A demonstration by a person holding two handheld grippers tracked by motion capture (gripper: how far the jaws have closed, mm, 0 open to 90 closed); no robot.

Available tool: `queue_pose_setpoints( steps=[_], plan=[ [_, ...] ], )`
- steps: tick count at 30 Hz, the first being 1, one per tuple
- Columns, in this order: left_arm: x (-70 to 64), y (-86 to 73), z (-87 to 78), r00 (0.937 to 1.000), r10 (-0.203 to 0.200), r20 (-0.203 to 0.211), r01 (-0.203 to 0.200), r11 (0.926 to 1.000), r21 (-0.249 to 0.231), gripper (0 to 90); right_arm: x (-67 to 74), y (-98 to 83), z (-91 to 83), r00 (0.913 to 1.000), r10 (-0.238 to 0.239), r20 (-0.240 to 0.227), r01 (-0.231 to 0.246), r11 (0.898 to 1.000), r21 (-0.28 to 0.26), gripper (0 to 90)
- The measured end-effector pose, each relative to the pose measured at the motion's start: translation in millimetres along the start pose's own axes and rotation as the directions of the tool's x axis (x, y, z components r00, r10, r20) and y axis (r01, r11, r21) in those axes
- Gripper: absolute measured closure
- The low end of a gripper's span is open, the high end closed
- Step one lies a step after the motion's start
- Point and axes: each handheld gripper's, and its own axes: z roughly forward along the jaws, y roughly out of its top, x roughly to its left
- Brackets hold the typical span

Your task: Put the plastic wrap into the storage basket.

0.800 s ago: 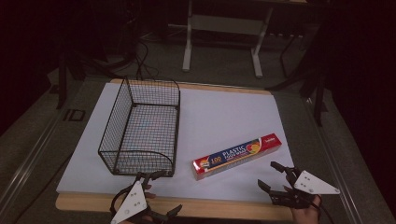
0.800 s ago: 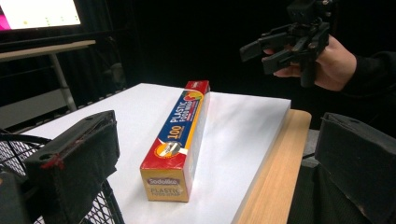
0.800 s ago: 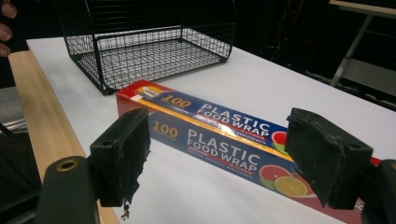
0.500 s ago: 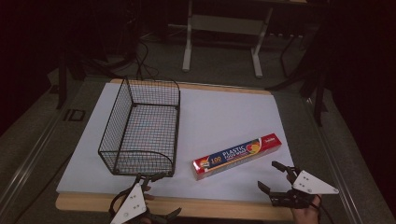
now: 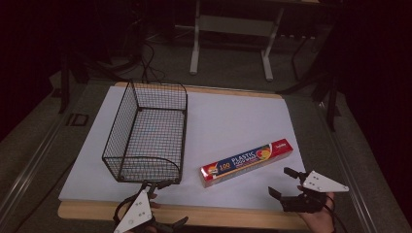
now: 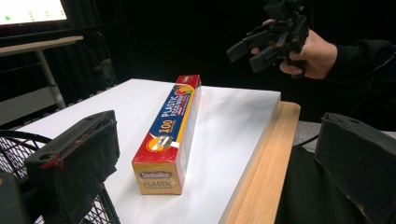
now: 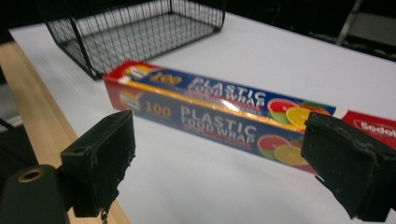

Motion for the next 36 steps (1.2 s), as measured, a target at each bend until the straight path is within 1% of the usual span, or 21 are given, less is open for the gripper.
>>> queue_pose_setpoints(
  steps=[3, 7, 10, 12, 15, 16, 18, 19, 22, 25, 26, 27, 28, 29, 30, 31, 32, 33, 34, 35, 36],
  plan=[
    [0.6, -0.3, -0.7, 1.0, -0.006, 0.001, 0.006, 1.0, -0.001, 0.4, -0.2, -0.4, 8.2, 0.9994, -0.034, -0.01, 0.035, 0.997, 0.065, 10.0],
    [0.4, -1.0, -1.1, 1.0, -0.007, -0.001, 0.007, 1.0, 0.003, 0.4, 1.6, 4.0, 20.8, 0.996, -0.085, -0.028, 0.088, 0.984, 0.154, 10.3],
    [-0.1, -1.2, -1.7, 1.0, -0.007, -0.002, 0.007, 1.0, 0.005, 0.4, -0.3, 9.1, 30.7, 0.9894, -0.139, -0.041, 0.145, 0.963, 0.227, 10.3],
    [0.1, -1.2, -2.0, 0.9999, -0.01, -0.002, 0.01, 0.9999, 0.003, 0.4, -2.8, 11.8, 36.0, 0.9871, -0.15, -0.055, 0.16, 0.951, 0.264, 10.3],
    [0.6, -1.2, -1.7, 0.9999, -0.011, -0.005, 0.011, 0.9999, 0.004, 0.4, -8.4, 16.8, 44.7, 0.9798, -0.188, -0.07, 0.2, 0.923, 0.329, 12.5],
    [0.7, -1.3, -1.7, 0.9999, -0.013, -0.004, 0.013, 0.9999, 0.004, 0.4, -10.3, 19.0, 47.4, 0.9774, -0.202, -0.063, 0.211, 0.913, 0.349, 12.8],
    [0.7, -1.4, -1.8, 0.9999, -0.011, -0.003, 0.011, 0.9999, 0.006, 0.4, -14.7, 24.3, 51.5, 0.9753, -0.207, -0.077, 0.221, 0.901, 0.373, 13.4],
    [0.7, -1.4, -1.9, 0.9999, -0.01, -0.003, 0.01, 0.9999, 0.006, 0.4, -16.0, 27.6, 53.2, 0.9728, -0.217, -0.082, 0.231, 0.892, 0.388, 14.0],
    [1.0, -1.5, -2.1, 0.9999, -0.011, -0.004, 0.012, 0.9999, 0.003, 0.4, -19.4, 38.8, 59.9, 0.9604, -0.259, -0.103, 0.278, 0.854, 0.441, 14.0],
    [1.1, -1.5, -2.1, 0.9999, -0.01, -0.002, 0.01, 0.9999, 0.005, 0.4, -23.0, 48.9, 68.2, 0.9537, -0.271, -0.13, 0.3, 0.819, 0.489, 16.0],
    [0.9, -1.5, -2.1, 0.9999, -0.01, -0.001, 0.01, 0.9999, 0.006, 0.4, -24.1, 51.0, 71.5, 0.951, -0.278, -0.136, 0.308, 0.812, 0.496, 16.0],
    [0.7, -1.5, -2.1, 1.0, -0.008, -0.001, 0.008, 0.9999, 0.007, 0.4, -25.3, 53.1, 75.0, 0.9479, -0.283, -0.146, 0.317, 0.797, 0.514, 16.0],
    [0.7, -1.5, -2.2, 1.0, -0.006, -0.002, 0.006, 1.0, 0.006, 0.4, -26.6, 54.4, 78.7, 0.9438, -0.295, -0.149, 0.328, 0.784, 0.527, 15.9],
    [0.9, -1.4, -2.3, 1.0, -0.008, -0.001, 0.008, 1.0, 0.006, 0.4, -27.3, 55.7, 82.3, 0.9396, -0.31, -0.144, 0.338, 0.774, 0.535, 15.9],
    [1.1, -1.4, -2.2, 1.0, -0.008, -0.001, 0.008, 1.0, 0.005, 0.4, -28.5, 57.0, 85.8, 0.9345, -0.323, -0.15, 0.351, 0.76, 0.547, 15.3],
    [1.3, -1.5, -2.2, 1.0, -0.009, -0.002, 0.009, 0.9999, 0.004, 0.4, -28.9, 58.0, 89.7, 0.9258, -0.348, -0.147, 0.368, 0.743, 0.559, 13.9],
    [1.6, -1.6, -2.3, 0.9999, -0.01, -0.003, 0.01, 0.9999, 0.006, 0.4, -29.4, 59.1, 93.6, 0.921, -0.358, -0.155, 0.378, 0.724, 0.577, 13.8],
    [1.7, -1.8, -2.4, 0.9999, -0.01, -0.004, 0.01, 0.9999, 0.007, 0.4, -29.8, 60.1, 97.5, 0.9195, -0.36, -0.159, 0.38, 0.712, 0.59, 13.6],
    [1.9, -1.9, -2.4, 0.9999, -0.009, -0.005, 0.009, 0.9999, 0.009, 0.4, -30.2, 61.3, 101.3, 0.9115, -0.376, -0.166, 0.396, 0.695, 0.6, 13.6],
    [2.0, -2.0, -2.4, 0.9999, -0.008, -0.008, 0.008, 0.9999, 0.011, 0.4, -30.5, 62.2, 105.2, 0.9065, -0.384, -0.175, 0.406, 0.677, 0.614, 13.5],
    [2.0, -2.1, -2.4, 0.9999, -0.006, -0.012, 0.006, 0.9999, 0.012, 0.4, -31.2, 64.1, 109.7, 0.8989, -0.398, -0.182, 0.417, 0.653, 0.632, 13.5]
  ],
)
